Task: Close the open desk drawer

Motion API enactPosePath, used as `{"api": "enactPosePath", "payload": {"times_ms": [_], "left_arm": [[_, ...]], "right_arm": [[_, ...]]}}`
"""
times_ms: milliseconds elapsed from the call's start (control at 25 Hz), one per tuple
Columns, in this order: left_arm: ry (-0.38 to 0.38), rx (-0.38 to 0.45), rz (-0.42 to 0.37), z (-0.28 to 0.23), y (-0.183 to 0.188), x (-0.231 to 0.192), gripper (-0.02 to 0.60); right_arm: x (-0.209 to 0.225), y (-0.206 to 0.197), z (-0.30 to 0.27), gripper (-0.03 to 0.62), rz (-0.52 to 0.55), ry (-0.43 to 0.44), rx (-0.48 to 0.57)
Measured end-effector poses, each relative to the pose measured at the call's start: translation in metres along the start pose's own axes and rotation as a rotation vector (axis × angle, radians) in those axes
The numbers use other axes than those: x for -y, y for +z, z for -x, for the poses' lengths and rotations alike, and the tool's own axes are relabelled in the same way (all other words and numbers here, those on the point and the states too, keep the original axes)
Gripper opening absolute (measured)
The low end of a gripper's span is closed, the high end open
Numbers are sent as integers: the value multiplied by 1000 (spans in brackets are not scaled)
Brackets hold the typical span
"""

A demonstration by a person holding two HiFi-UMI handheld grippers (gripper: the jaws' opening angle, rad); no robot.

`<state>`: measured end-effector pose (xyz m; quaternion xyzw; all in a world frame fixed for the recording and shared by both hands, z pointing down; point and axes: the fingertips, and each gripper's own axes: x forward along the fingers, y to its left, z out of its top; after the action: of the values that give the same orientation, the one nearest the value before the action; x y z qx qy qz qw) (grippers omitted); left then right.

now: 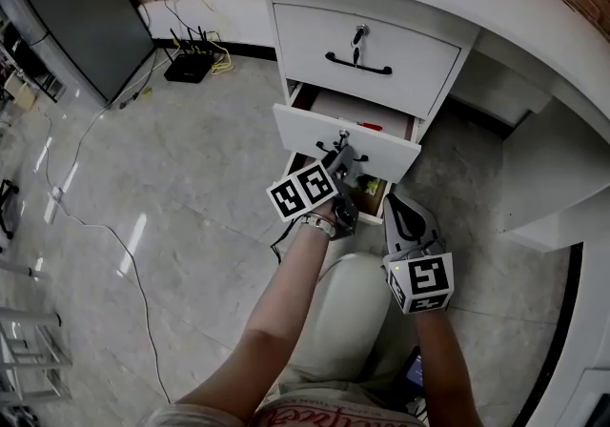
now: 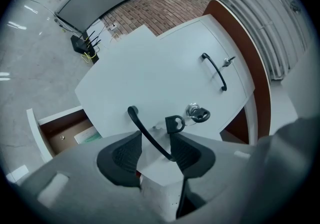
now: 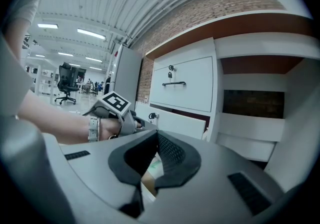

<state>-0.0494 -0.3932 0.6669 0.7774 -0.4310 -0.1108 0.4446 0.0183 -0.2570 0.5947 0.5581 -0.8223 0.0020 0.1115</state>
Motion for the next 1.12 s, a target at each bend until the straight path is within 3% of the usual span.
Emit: {"api": "enactPosePath", "payload": {"times_ms": [1120], "left_arm": [[9,-26,32,-71,26,1,170]], "right_arm": [[25,-2,-15,12,-19,-48,-15]]}}
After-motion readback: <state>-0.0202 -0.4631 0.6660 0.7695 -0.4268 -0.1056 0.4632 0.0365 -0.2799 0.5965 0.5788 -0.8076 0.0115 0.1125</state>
